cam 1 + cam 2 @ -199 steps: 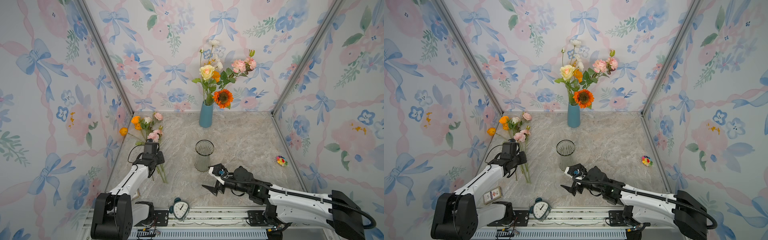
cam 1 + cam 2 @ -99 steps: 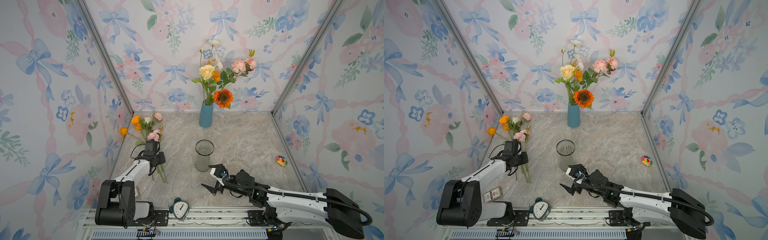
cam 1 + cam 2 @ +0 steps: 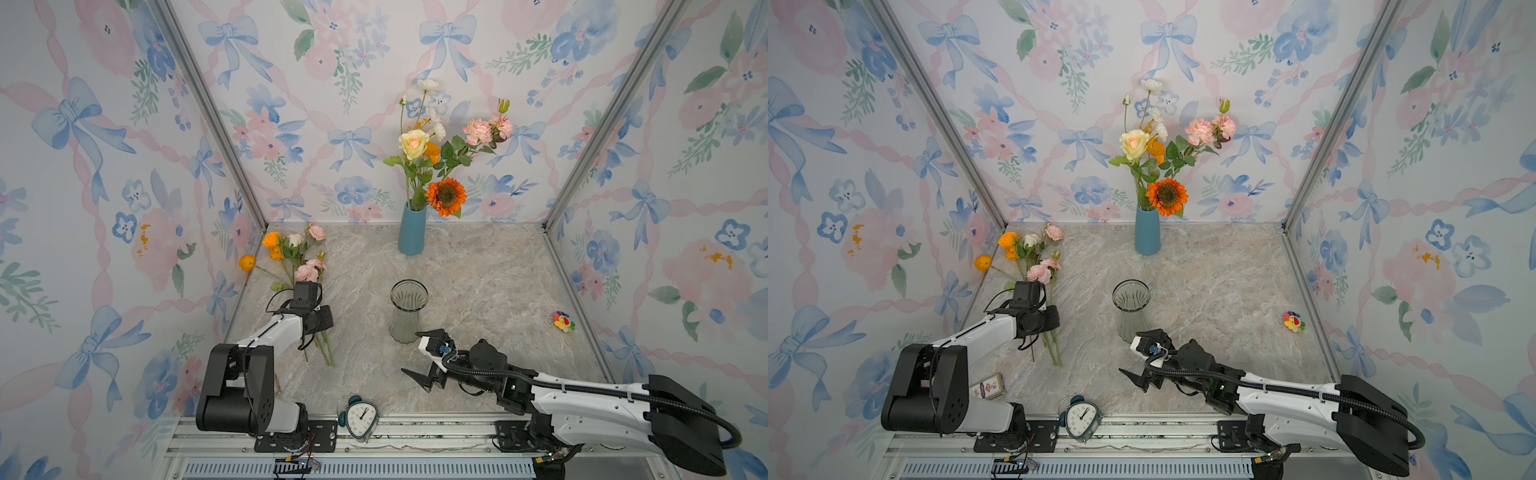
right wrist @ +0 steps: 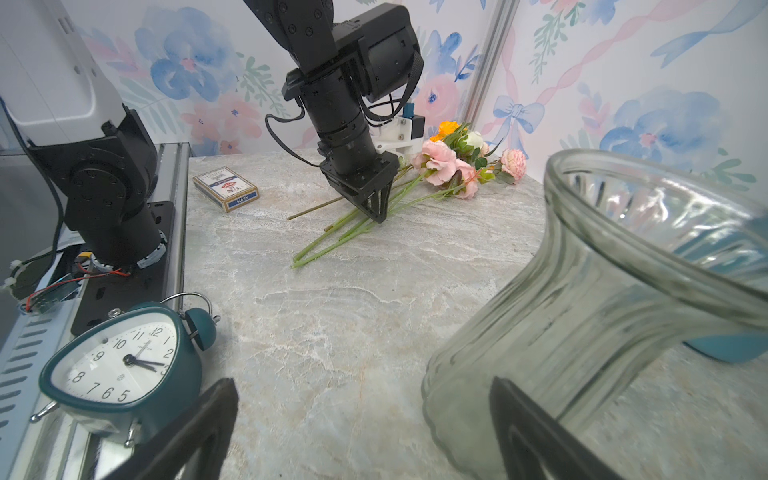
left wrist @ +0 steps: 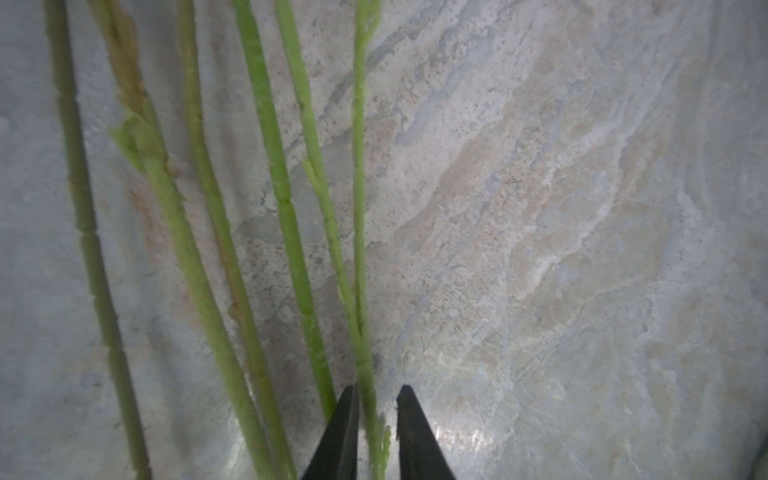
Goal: Arrange the flowers into the vase
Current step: 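Close the left gripper on the pink carnation stem, then lift the pink carnation with the left gripper and carry it over the glass vase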
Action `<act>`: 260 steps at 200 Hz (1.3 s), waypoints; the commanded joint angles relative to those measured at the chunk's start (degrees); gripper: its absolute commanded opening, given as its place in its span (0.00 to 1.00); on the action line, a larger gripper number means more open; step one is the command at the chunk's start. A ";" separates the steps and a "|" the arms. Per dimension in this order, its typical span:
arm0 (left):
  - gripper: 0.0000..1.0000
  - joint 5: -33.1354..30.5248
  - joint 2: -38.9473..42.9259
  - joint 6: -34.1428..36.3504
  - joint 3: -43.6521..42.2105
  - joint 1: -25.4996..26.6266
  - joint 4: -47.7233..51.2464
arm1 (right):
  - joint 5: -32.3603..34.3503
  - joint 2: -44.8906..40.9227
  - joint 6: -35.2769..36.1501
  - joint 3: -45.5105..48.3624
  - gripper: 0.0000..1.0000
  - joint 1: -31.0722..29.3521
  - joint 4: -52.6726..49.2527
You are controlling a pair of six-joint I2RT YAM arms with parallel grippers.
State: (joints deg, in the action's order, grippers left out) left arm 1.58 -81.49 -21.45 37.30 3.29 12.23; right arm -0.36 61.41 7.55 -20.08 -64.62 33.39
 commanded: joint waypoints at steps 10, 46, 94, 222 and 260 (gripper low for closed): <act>0.19 0.17 -0.73 0.63 1.05 -0.04 0.08 | -0.17 0.08 -0.08 -0.22 0.97 -0.63 2.41; 0.19 -0.61 -1.87 0.62 1.02 0.13 0.25 | 0.26 -0.38 0.42 -0.15 0.97 -0.62 2.08; 0.20 -2.04 -0.41 0.09 0.67 0.09 0.23 | 0.28 0.24 0.71 -0.39 0.97 -0.58 1.86; 0.03 1.41 -1.29 0.17 3.54 -0.04 -0.16 | 1.33 1.10 1.98 -0.23 0.97 -0.38 2.54; 0.00 1.59 5.64 0.45 2.98 -0.21 -1.45 | 1.24 -0.82 1.69 0.80 0.97 1.05 2.89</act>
State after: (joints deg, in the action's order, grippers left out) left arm 2.26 -80.64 -21.69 39.40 3.33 11.00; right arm 0.30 62.19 8.64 -20.05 -64.49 33.95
